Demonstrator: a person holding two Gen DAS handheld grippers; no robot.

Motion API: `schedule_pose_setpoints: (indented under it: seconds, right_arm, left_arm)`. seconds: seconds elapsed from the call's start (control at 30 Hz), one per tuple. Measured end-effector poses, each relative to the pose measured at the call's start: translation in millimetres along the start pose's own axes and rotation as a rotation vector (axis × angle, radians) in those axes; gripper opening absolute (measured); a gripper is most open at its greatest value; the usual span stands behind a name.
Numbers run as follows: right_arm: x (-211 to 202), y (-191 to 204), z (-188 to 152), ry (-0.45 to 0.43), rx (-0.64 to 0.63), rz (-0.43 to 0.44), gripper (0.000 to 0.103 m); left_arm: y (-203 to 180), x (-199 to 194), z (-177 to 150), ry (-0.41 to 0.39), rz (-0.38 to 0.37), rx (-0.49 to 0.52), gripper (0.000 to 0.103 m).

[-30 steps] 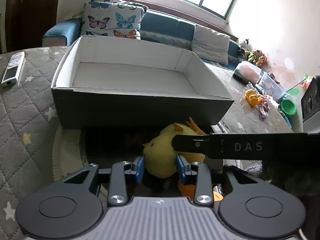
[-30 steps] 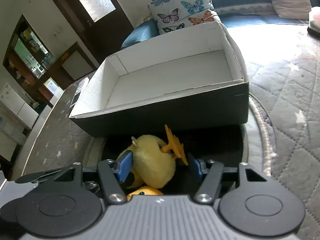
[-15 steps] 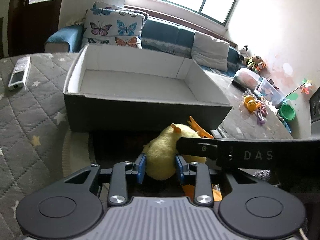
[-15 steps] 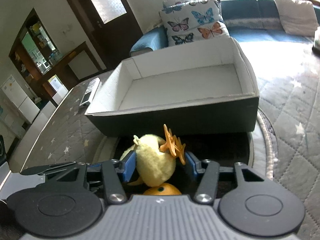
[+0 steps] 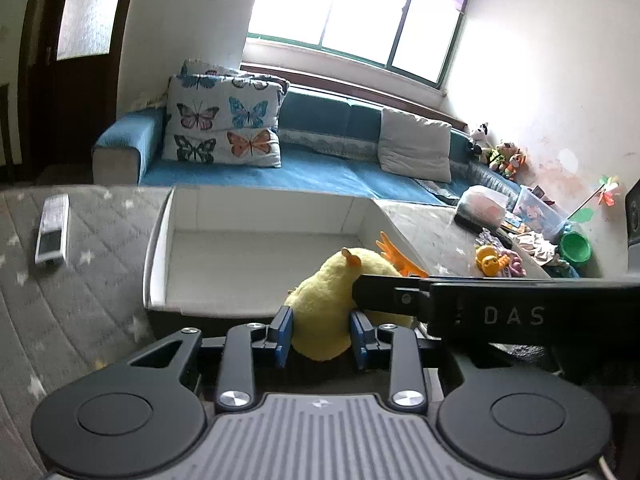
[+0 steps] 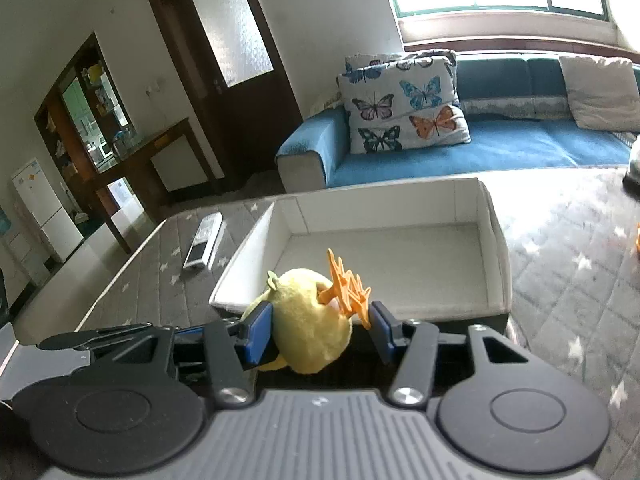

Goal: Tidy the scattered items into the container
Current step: 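Lower the chick into the grey box and open the right gripper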

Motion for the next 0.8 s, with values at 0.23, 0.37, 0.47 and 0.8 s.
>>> schedule_pose_setpoints:
  seconds: [0.23, 0.37, 0.47, 0.8]
  right_arm:
    - [25, -10, 25, 0.003, 0.059, 0.033, 0.041]
    - [46, -19, 26, 0.02, 0.088, 0.037, 0.038]
    - [55, -27, 27, 0.02, 0.121, 0.048, 0.036]
    - [75, -46, 29, 0.022, 0.195, 0.055, 0.038]
  left_arm:
    - [0, 31, 26, 0.031, -0.017, 0.001, 0.022]
    - [-1, 53, 28, 0.053, 0.004, 0.027, 0.023]
    - [3, 60, 30, 0.053, -0.004, 0.01, 0.025]
    - [18, 77, 34, 0.061, -0.011, -0.063, 0.028]
Point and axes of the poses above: each gripper's, at about its wrist camera, not at the fingertips, and x roughly the way its jaws point, y to its left, z to its top, the point moved 7 cm from there along x, roughly the way its jaws point, and after that the axes turned 2 degrees about -x, right-handed, at the moved point
